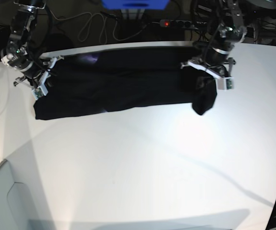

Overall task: Fold the T-shirt properly
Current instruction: 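Carry the strip end with the left gripper toward the right gripper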

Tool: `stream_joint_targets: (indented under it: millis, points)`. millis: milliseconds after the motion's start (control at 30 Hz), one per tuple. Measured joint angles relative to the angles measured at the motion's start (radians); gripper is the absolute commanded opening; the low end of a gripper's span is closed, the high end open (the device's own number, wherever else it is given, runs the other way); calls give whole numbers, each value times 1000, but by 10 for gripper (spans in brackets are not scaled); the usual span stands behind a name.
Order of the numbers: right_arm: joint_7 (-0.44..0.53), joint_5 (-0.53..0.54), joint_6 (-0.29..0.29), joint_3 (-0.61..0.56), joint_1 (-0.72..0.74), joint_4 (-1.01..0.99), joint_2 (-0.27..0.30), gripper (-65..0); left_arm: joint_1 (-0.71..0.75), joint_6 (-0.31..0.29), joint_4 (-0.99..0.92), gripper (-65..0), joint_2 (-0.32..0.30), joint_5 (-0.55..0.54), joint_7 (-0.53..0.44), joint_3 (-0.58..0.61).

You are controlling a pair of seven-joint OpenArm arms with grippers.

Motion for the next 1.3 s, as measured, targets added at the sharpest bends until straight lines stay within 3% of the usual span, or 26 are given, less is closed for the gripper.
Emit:
stream_joint_targets:
  millis: [467, 633, 767, 1300]
  points:
    - [3, 0, 0, 0, -3, 2, -2, -649, -115, 15, -8, -650, -14, 16, 13, 400]
    - [0, 0, 0, 0, -3, 4, -2, -649, -165, 15, -43, -650, -16, 168, 0, 563]
    - [0, 0, 0, 0, -3, 5, -2, -649, -197, 11, -106, -650, -11, 222, 4, 652]
    - [0, 0, 0, 0, -5, 5, 0, -649, -266, 15, -186, -650, 25, 229, 0, 687]
